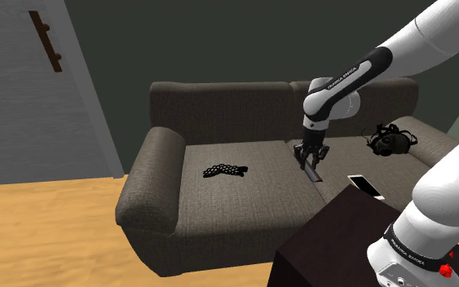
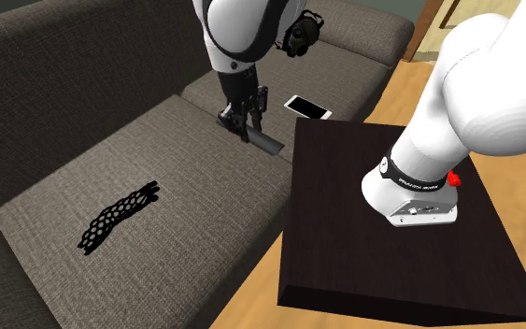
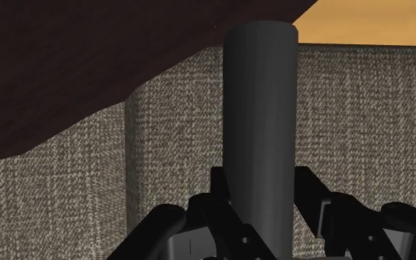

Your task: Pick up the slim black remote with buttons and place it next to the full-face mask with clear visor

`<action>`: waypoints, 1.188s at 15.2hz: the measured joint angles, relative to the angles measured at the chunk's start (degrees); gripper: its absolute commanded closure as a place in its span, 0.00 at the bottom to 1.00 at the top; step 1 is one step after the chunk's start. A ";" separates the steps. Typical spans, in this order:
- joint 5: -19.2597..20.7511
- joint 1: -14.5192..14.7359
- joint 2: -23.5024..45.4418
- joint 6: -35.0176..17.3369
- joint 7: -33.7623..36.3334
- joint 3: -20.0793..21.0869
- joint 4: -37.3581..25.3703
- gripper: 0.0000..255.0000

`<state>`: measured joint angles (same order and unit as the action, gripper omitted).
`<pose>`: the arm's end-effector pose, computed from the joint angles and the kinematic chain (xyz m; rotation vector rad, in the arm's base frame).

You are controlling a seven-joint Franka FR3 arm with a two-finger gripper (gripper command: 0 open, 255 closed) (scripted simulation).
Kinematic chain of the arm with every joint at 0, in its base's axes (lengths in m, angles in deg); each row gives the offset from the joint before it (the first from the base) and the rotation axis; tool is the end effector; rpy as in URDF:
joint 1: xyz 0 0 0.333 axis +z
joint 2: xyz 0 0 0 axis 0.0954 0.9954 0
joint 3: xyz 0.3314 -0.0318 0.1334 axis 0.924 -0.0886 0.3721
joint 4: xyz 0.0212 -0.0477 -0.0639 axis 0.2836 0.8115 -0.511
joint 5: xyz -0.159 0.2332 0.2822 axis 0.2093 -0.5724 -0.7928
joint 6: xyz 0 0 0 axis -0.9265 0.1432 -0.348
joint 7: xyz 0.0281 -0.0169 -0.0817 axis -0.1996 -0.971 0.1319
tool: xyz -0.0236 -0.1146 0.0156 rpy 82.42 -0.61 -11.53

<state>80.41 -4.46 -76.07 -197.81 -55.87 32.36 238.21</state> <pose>0.3894 -0.0715 0.3036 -2.9278 0.8102 0.3024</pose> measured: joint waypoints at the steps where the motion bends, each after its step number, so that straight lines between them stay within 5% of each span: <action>1: 0.02 0.08 -0.47 0.69 0.26 0.10 -0.23 1.00; 13: 1.28 -0.35 -7.80 11.21 1.61 0.00 -3.48 1.00; 18: 3.50 -3.18 -4.36 12.75 -3.09 -3.43 -8.01 1.00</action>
<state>83.91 -7.64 -80.43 -185.06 -58.96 28.93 230.20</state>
